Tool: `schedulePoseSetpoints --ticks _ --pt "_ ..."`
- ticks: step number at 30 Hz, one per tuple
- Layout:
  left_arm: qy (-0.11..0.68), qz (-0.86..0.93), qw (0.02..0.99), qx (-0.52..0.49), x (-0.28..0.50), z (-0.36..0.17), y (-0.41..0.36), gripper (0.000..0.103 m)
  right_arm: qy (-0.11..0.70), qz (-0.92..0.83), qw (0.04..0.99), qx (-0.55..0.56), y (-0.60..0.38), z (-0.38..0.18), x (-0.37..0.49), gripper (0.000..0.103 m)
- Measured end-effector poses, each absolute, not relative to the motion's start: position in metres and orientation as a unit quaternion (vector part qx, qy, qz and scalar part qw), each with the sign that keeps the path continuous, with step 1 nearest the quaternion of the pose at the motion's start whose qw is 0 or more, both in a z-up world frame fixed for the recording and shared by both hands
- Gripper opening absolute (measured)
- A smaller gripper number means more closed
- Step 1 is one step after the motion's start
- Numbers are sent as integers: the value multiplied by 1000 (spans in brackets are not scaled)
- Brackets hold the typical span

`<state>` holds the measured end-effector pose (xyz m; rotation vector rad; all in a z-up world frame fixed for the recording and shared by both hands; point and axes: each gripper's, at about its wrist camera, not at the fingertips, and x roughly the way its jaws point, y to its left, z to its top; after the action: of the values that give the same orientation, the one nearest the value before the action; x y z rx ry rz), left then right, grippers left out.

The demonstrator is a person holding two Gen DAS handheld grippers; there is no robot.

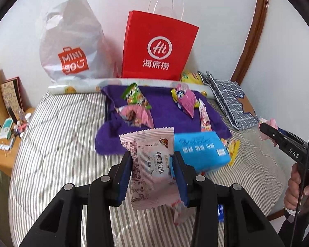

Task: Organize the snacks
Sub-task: 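Carry both candy packets up over the purple towel with both tools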

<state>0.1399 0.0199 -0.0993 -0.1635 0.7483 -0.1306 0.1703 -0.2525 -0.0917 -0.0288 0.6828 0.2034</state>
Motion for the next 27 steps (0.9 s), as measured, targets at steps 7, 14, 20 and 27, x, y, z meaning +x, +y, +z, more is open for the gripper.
schedulePoseSetpoints --ticks 7,14,20,27 --pt "352 -52 931 -83 174 -92 28 38 314 101 944 -2 -245 -81 204 33" --pt "352 -46 930 -96 214 -94 32 38 317 107 943 -2 -231 -86 249 33" --pt "350 -44 931 -94 248 -96 28 38 317 111 942 9 -222 -87 284 33" --pt "357 -46 929 -86 286 -105 15 38 321 110 941 7 -205 -97 318 33"
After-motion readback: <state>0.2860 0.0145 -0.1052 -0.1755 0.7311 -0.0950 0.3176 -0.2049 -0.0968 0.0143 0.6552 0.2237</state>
